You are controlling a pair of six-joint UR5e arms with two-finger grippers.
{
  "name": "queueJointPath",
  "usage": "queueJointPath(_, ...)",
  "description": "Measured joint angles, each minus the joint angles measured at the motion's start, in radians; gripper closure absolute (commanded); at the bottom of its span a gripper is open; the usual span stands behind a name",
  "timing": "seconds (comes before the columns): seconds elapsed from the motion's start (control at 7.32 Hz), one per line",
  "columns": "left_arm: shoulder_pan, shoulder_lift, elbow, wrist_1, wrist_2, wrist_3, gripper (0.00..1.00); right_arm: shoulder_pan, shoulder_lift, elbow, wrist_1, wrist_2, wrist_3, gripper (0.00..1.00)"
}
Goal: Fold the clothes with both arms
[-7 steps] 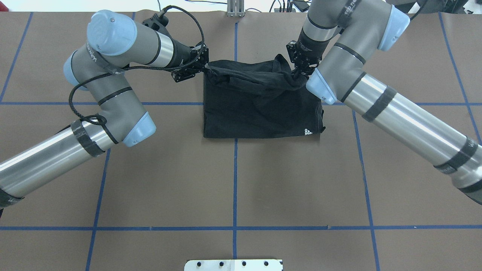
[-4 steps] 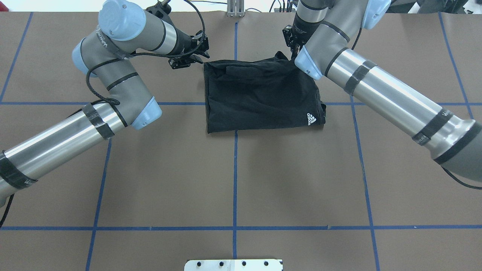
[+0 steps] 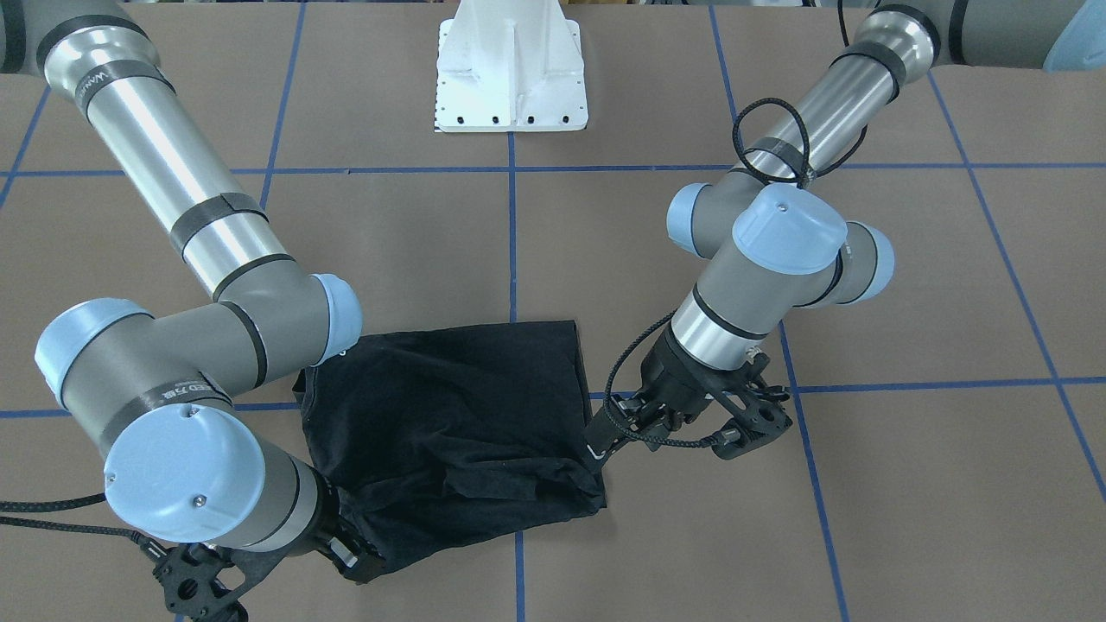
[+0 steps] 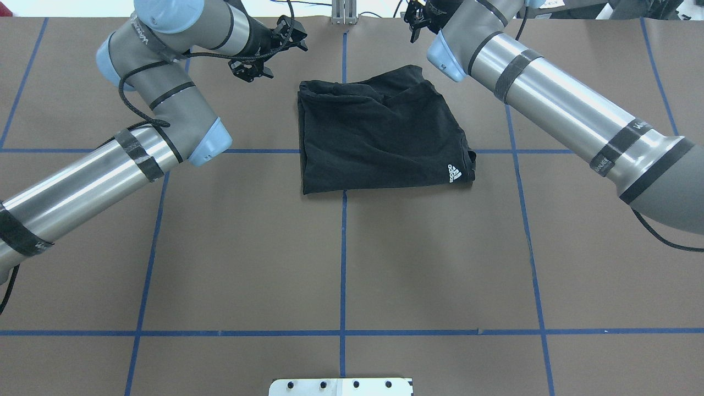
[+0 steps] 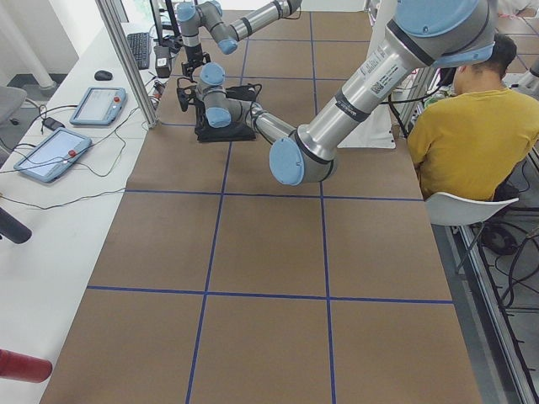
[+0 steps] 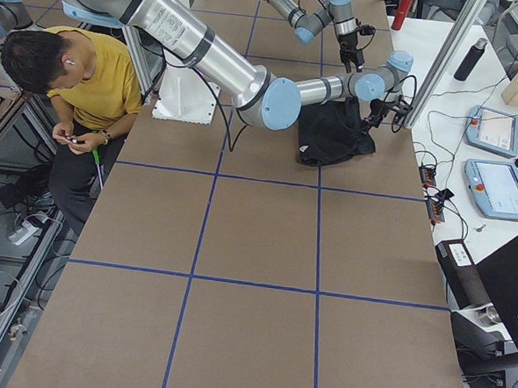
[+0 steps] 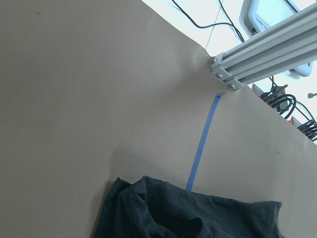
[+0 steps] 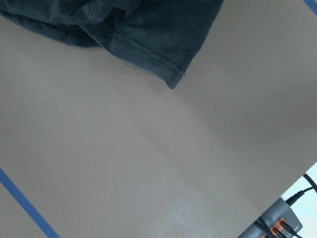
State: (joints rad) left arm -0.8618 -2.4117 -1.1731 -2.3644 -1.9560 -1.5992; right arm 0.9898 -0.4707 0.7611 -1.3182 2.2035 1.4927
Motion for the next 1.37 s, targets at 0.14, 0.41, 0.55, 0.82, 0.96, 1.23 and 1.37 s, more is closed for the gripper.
queueJointPath(0.14, -0.009, 0.022, -0.042, 0.009, -0.002, 0.076, 0.0, 0.012, -0.035, 0.055, -0.003, 0.003, -0.038, 0.0)
queueJointPath(0.41, -0.026, 0.163, -0.198, 0.036, -0.002, 0.289, 0.0, 0.059, -0.234, 0.275, -0.01, 0.016, -0.234, 0.0)
queueJointPath(0.55, -0.04, 0.267, -0.292, 0.047, -0.002, 0.394, 0.0, 0.104, -0.339, 0.36, -0.012, 0.04, -0.378, 0.0)
queueJointPath(0.82, -0.094, 0.498, -0.464, 0.053, -0.03, 0.627, 0.0, 0.235, -0.51, 0.428, -0.012, 0.103, -0.717, 0.0)
queueJointPath(0.96, -0.148, 0.603, -0.524, 0.054, -0.076, 0.743, 0.0, 0.304, -0.593, 0.445, -0.012, 0.116, -0.899, 0.0)
queueJointPath(1.23, -0.265, 0.746, -0.566, 0.063, -0.175, 0.988, 0.0, 0.424, -0.751, 0.491, -0.013, 0.128, -1.183, 0.0)
queueJointPath(1.37, -0.319, 0.779, -0.566, 0.096, -0.214, 1.092, 0.0, 0.468, -0.816, 0.511, -0.013, 0.131, -1.285, 0.0)
